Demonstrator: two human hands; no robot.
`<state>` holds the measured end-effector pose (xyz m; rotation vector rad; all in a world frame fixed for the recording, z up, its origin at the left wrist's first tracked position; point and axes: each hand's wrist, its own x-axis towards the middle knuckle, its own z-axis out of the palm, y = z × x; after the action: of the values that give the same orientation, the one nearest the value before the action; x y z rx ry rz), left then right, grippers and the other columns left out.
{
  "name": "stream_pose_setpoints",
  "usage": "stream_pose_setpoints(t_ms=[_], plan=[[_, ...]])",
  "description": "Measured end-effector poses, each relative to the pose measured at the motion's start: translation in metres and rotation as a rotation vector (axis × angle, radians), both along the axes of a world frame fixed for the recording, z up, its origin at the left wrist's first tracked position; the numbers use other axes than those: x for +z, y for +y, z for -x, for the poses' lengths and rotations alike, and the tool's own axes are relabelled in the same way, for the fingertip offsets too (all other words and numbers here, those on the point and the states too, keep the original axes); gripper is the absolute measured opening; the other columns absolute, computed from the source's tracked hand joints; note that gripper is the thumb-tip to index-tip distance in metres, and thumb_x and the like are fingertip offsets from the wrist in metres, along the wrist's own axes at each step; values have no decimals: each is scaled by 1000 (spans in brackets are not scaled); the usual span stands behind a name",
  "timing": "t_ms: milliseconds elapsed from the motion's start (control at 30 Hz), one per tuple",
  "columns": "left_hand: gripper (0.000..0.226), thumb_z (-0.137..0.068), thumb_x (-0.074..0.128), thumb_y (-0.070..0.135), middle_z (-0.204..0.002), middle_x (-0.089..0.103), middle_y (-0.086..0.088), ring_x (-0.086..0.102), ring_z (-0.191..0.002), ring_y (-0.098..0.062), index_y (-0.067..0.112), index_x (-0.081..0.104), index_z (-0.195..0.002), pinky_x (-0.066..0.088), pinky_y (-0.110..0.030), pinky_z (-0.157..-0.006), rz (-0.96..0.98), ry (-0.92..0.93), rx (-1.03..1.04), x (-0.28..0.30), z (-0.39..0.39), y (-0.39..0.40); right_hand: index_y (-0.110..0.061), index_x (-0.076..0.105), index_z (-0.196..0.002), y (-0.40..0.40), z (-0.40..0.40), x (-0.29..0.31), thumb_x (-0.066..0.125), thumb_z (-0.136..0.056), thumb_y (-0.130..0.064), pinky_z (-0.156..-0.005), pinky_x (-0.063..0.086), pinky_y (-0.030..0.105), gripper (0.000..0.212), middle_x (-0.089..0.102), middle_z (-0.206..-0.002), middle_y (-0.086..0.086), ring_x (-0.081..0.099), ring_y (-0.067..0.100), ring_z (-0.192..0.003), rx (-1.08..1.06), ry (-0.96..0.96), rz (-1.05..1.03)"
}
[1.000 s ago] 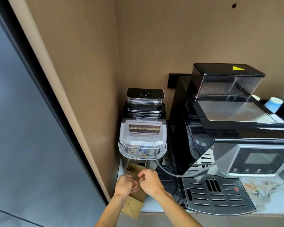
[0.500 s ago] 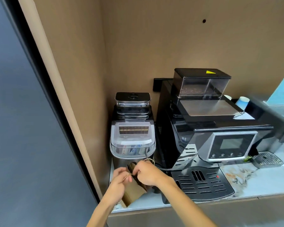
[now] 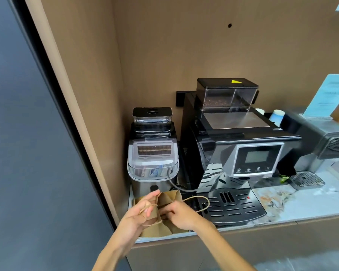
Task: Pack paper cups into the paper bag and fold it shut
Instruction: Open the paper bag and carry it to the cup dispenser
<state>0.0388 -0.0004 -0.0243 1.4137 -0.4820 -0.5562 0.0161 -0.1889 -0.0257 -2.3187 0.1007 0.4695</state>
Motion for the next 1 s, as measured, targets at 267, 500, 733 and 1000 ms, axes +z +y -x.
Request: stream_pose_setpoints(t_ms=[267, 500, 733, 1000], plan=[[25, -86, 61, 37, -153, 40, 17, 35, -142, -4, 15, 53, -77, 39, -49, -105, -16, -62, -51, 25, 72, -37, -17, 56, -130, -5, 50, 13, 50, -96, -18, -105, 45, 40, 34, 60, -135, 12, 55, 31, -124, 95, 25, 78], [35, -91, 63, 2, -123, 63, 10, 59, -104, 16, 32, 54, -106, 43, 1, -80, -310, -126, 401, 12, 159, -90, -15, 44, -133, -25, 120, 20, 53, -93, -29, -75, 53, 15, 43, 61, -120, 9, 57, 33, -120, 34, -8, 67], [33, -89, 54, 17, -93, 75, -4, 69, -90, -25, 31, 56, -119, 56, -34, -77, -786, -441, 443, 0, 236, -137, -16, 32, -141, -70, 202, 9, 51, -94, -30, -104, 46, 46, 53, 49, -139, 20, 54, 39, -123, -44, -31, 207], [29, -88, 49, 43, -62, 68, -4, 60, -61, -28, 19, 58, -76, 54, -37, -59, -675, -691, 221, -2, 285, -203, 0, 53, -123, -154, 268, -4, 44, -97, -10, -98, 43, 38, 29, 60, -125, 25, 56, 39, -118, -166, 3, 218]])
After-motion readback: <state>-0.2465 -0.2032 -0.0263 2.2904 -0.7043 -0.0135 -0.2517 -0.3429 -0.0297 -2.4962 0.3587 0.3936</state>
